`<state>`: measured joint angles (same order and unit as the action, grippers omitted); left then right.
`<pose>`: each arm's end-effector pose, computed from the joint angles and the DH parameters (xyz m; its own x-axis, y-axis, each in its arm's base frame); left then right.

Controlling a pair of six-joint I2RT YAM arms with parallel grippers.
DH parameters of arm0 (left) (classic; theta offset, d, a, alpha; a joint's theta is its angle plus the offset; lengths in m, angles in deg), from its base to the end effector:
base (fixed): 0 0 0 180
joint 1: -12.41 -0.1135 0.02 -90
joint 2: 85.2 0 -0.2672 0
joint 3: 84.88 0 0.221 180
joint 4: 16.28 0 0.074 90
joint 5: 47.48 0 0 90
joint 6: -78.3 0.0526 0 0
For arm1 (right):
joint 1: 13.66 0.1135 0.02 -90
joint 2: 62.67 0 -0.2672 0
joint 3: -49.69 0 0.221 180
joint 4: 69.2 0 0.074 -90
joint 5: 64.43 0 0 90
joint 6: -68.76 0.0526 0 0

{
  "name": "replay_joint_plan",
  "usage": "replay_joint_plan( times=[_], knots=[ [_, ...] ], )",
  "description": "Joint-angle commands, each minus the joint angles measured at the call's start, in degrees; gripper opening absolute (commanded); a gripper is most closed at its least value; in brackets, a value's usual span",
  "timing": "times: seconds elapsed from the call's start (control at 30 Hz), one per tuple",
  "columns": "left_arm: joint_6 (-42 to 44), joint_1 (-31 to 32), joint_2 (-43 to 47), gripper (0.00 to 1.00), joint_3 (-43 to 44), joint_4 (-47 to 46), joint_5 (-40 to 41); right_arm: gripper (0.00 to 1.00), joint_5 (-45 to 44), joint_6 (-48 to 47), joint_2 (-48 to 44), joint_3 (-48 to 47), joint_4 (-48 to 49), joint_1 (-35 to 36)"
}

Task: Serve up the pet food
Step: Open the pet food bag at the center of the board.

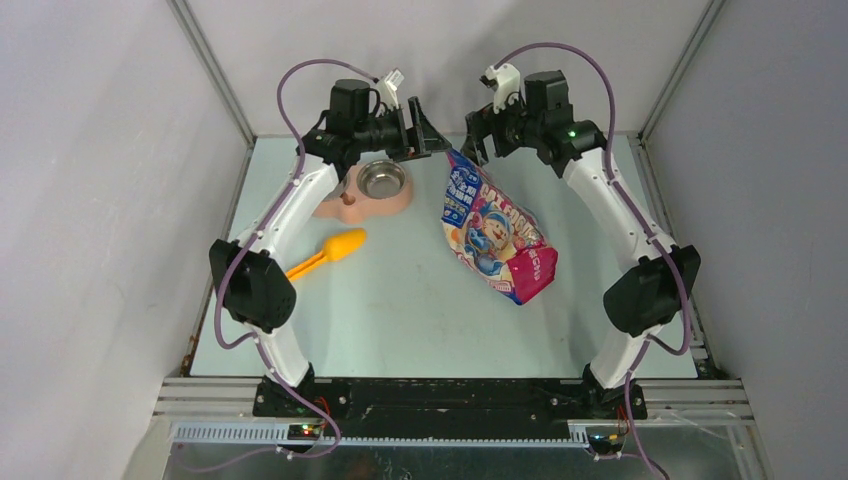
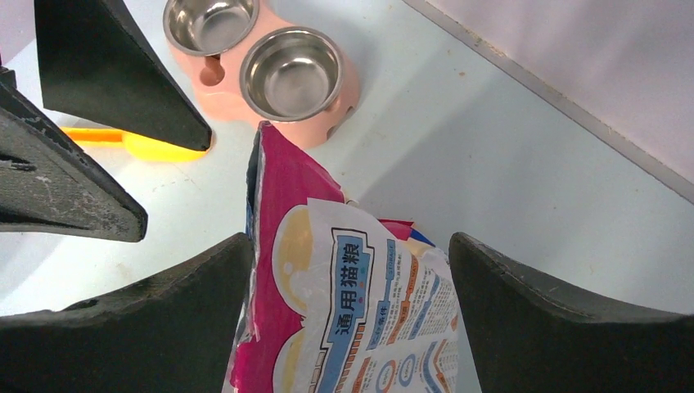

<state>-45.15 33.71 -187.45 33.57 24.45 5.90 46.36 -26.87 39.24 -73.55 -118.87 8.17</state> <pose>0.3563 -0.1726 0.3880 -0.7621 -0.1777 -0.6226 0.4519 0.5426 -0.7081 0.3546 0.1621 0.3969 -0.3760 -0.2494 -0.8924 -0.6778 0.7307 0.0813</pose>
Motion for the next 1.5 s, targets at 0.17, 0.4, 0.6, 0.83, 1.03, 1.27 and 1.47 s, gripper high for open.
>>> replay_joint_plan(
  times=[0.17, 0.4, 0.6, 0.83, 1.03, 1.27, 1.47],
  knots=[
    [0.45, -0.13, 0.53, 0.79, -0.13, -0.95, -0.81, 0.93, 5.48, 2.89, -3.20, 0.67, 1.71, -2.67],
    [0.47, 0.01, 0.64, 0.79, -0.21, -1.02, -0.90, 0.93, 5.29, 3.17, -1.91, 0.73, 1.62, -2.17],
    [0.66, 0.07, 0.74, 0.79, -0.30, -0.95, -0.69, 0.93, 5.24, 2.80, -1.36, 0.44, 1.29, -0.79],
    [0.58, 0.06, 0.50, 0.79, -0.22, -0.92, -0.82, 0.93, 4.02, 2.08, -0.65, 0.28, 0.89, -0.20],
    [0.58, 0.06, 0.55, 0.79, -0.21, -0.95, -0.89, 0.93, 4.88, 1.97, -0.63, -0.06, 0.50, -0.20],
    [0.62, 0.06, 0.59, 0.79, -0.14, -0.90, -0.88, 0.93, 6.31, 4.94, -3.19, 0.56, 1.80, -1.50],
    [0.61, 0.14, 0.65, 0.79, -0.30, -0.91, -0.69, 0.93, 1.64, 6.58, -2.30, 1.21, 2.94, -2.13]
  ],
)
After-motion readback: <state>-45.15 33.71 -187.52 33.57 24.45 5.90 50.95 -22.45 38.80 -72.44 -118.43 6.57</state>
